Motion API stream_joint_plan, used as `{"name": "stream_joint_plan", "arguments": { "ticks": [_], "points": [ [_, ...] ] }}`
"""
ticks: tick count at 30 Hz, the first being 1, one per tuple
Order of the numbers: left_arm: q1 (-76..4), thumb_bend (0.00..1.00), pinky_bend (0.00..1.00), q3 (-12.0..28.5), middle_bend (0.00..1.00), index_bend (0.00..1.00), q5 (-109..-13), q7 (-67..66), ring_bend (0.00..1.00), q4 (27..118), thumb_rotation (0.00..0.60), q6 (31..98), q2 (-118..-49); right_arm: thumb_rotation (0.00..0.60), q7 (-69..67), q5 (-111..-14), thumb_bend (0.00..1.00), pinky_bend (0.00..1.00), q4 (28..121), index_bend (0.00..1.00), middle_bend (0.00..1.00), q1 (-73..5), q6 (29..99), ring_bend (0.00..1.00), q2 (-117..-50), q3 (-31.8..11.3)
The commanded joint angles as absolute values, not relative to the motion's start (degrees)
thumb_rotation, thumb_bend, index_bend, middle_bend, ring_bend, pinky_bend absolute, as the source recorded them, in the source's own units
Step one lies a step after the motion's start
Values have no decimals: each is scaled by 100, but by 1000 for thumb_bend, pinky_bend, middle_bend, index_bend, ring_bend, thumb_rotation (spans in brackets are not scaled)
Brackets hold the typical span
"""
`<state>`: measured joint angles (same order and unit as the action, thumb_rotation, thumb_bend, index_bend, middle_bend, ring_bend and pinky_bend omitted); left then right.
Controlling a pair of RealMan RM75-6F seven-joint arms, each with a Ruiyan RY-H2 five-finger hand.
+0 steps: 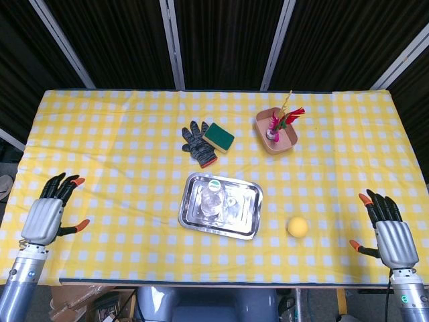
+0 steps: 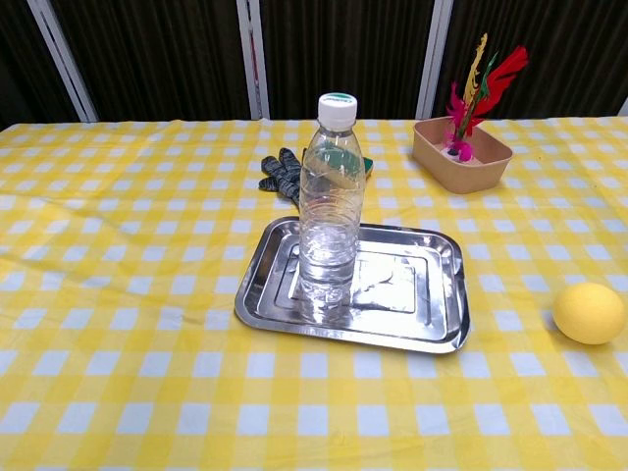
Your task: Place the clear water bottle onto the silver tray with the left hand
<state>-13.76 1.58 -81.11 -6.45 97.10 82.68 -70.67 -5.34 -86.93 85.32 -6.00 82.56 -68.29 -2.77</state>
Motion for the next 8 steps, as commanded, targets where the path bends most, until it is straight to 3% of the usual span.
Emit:
{"name": "stream_joint_plan", "arguments": {
  "ticks": [1,8],
  "points": [
    [-917,207,0,-43,98,153,-8138,-1077,0,9586,600,8750,-6974,600,-465,-8711,50,0,8456,81,0,-618,8263,0,-6894,-282],
    [-782,209,0,-103,102,165,-8468,-860,0,9608,600,8921,-6852,600,-474,-8723,50,0,8478,81,0,-610,8334,0,-6909,-310]
  ]
}}
